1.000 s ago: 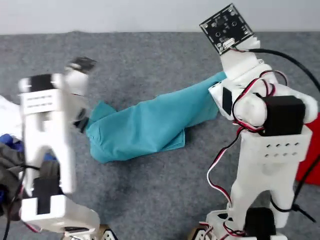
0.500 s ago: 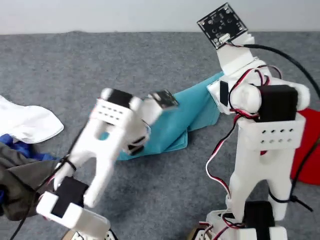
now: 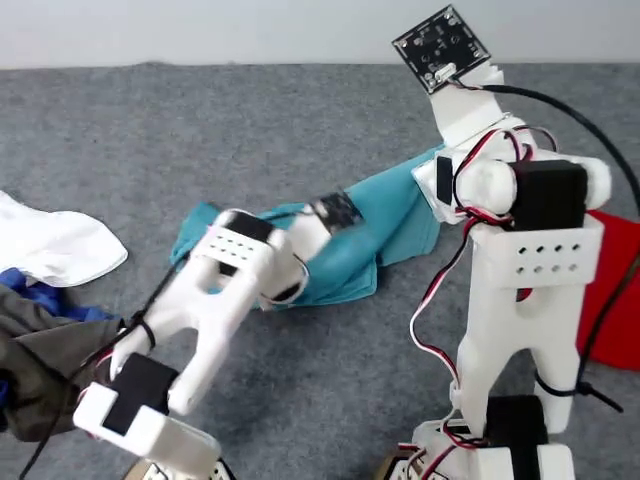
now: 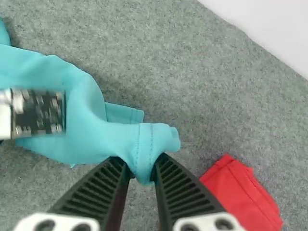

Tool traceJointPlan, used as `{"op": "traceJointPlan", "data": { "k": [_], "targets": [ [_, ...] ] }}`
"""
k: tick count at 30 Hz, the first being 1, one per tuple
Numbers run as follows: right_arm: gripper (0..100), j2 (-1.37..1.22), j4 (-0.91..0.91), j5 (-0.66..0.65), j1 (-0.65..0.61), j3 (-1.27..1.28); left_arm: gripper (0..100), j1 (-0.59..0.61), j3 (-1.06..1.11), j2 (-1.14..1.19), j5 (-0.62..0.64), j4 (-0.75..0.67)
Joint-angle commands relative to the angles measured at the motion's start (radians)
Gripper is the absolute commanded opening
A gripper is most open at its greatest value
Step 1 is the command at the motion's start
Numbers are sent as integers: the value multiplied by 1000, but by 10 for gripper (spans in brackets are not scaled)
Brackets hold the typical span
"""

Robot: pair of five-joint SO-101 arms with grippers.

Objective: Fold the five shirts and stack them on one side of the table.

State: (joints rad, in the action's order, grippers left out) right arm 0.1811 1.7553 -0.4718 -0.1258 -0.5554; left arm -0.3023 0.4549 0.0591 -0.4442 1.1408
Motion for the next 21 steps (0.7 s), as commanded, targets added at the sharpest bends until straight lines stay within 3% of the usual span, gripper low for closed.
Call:
{"op": "traceJointPlan", "data": {
  "k": [1,5,8,12,21],
  "targets": [
    [10,2,33,11,12,-18,73,68,1,-31,-6,-132],
    [10,2,33,11,12,-18,73,149,-67,71,101,-261],
    [10,1,33,11,12,-18,73,213,-189,166,176,-259],
    [10,1,30,9,38,-18,73,241,-364,203,218,-71],
    [10,-97,33,11,216,-18,70,166,-607,201,215,311]
  ]
}}
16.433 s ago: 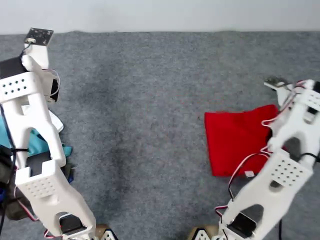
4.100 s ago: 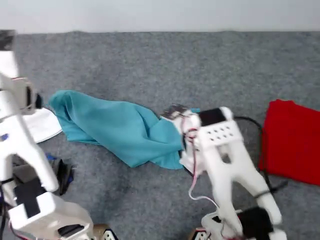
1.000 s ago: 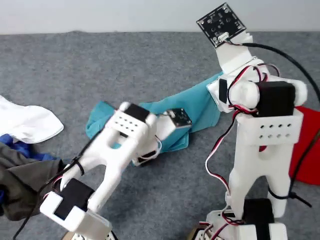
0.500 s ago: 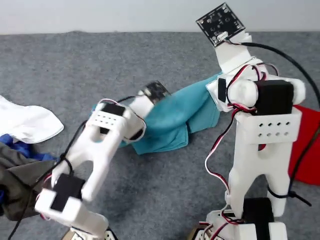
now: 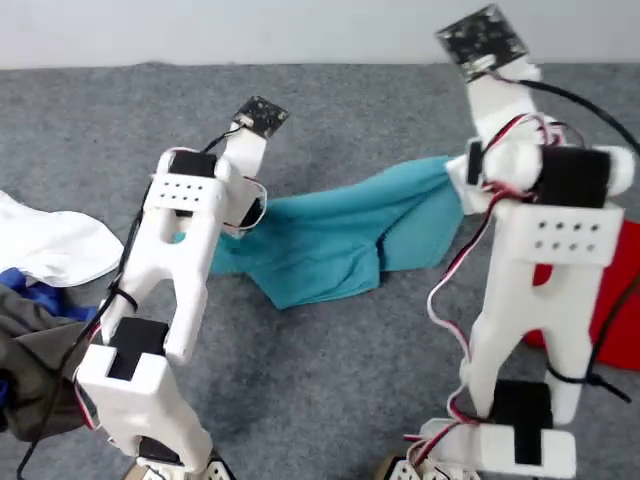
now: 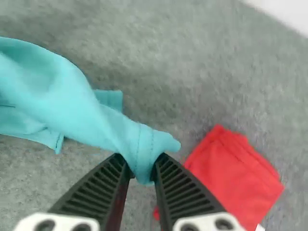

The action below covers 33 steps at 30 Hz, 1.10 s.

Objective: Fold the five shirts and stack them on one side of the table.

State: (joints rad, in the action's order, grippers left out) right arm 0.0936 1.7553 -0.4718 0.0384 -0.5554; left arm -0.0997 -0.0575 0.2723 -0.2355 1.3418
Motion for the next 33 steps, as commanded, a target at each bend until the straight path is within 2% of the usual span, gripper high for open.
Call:
{"op": "traceJointPlan", "data": {
  "k": [1,4,9,13,16,23,33],
  "targets": [
    [10,-21,33,11,64,-18,70,-51,-120,-12,6,150],
    [10,-48,33,9,81,-18,69,-103,-199,-12,-2,264],
    [10,-77,35,9,82,-18,69,-230,-236,-8,-121,414],
    [10,-96,35,9,82,-18,69,-293,-127,2,-176,410],
    [10,-102,35,9,84,-18,69,-319,-21,40,-219,351],
    [10,-104,35,9,84,-18,69,-233,56,244,-218,81],
    [10,-133,35,11,79,-18,70,-117,-248,287,-195,104]
  ]
}}
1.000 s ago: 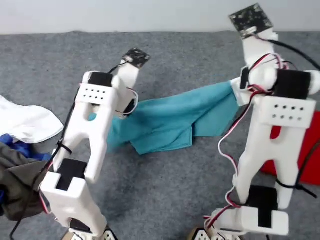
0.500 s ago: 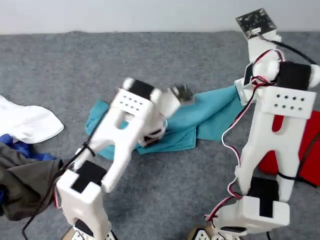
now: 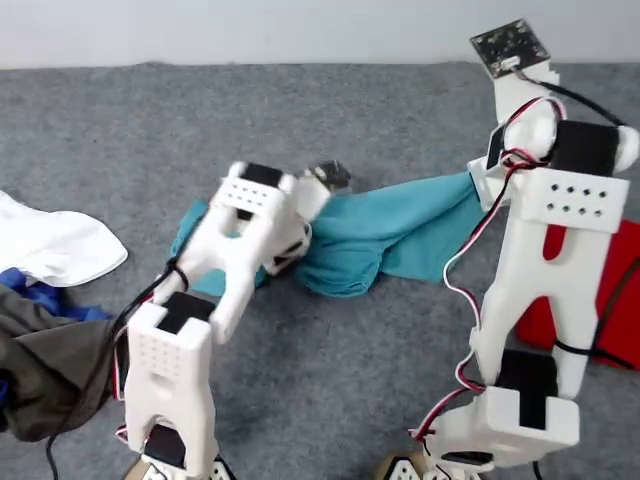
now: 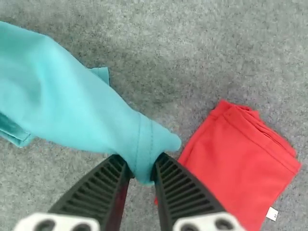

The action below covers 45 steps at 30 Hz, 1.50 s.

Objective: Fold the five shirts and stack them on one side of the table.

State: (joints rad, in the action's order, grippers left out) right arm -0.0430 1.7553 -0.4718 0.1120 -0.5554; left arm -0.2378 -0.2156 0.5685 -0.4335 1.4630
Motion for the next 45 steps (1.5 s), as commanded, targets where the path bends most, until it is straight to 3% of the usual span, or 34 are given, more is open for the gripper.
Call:
{"op": "traceJointPlan", "data": {
  "k": [1,10,18,24,33,40,45],
  "targets": [
    [10,1,35,11,5,-18,71,23,-104,-9,3,-21],
    [10,-16,35,11,10,-18,72,21,-113,-9,5,-130],
    [10,-18,35,11,12,-18,72,18,-133,-21,-89,127],
    [10,-19,35,11,12,-18,70,-31,-177,-21,-92,278],
    [10,-10,35,11,12,-18,73,-129,-145,-9,-87,229],
    [10,-8,36,11,12,-18,191,-78,-30,-9,-86,120],
    [10,-8,36,11,12,-18,207,-31,-27,-8,-89,75]
  ]
}}
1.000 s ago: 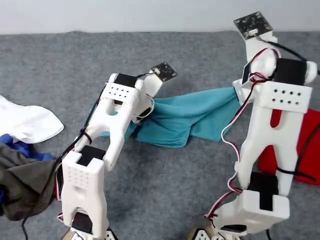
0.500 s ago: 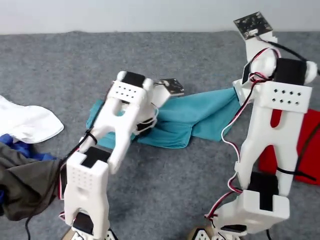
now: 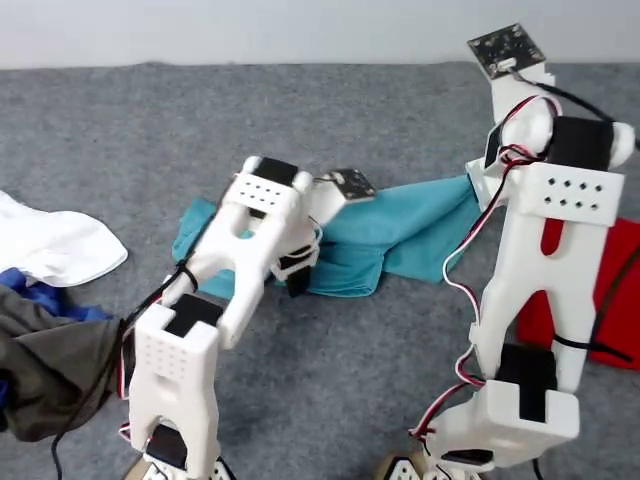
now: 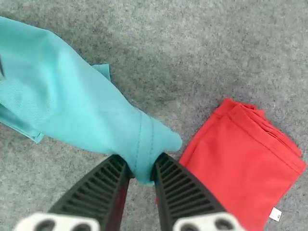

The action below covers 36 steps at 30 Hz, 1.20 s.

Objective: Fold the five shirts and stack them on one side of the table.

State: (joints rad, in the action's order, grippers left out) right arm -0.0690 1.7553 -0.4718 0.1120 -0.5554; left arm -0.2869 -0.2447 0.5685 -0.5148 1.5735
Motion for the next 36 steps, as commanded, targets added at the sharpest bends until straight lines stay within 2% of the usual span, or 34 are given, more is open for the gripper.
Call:
{"op": "traceJointPlan", "data": {
  "k": [1,7,13,20,26,30,36],
  "targets": [
    [10,18,36,11,12,-18,207,20,2,-2,-8,-41],
    [10,18,36,11,12,-18,207,17,-62,101,-2,-35],
    [10,18,36,11,12,-18,204,17,-189,183,3,28],
    [10,18,36,11,10,-18,197,-9,-366,318,69,129],
    [10,24,36,12,12,-18,15,-29,-504,417,83,181],
    [10,67,36,6,12,-18,13,-11,-483,321,117,183],
    [10,96,36,5,44,-18,13,31,-338,-81,135,183]
  ]
}}
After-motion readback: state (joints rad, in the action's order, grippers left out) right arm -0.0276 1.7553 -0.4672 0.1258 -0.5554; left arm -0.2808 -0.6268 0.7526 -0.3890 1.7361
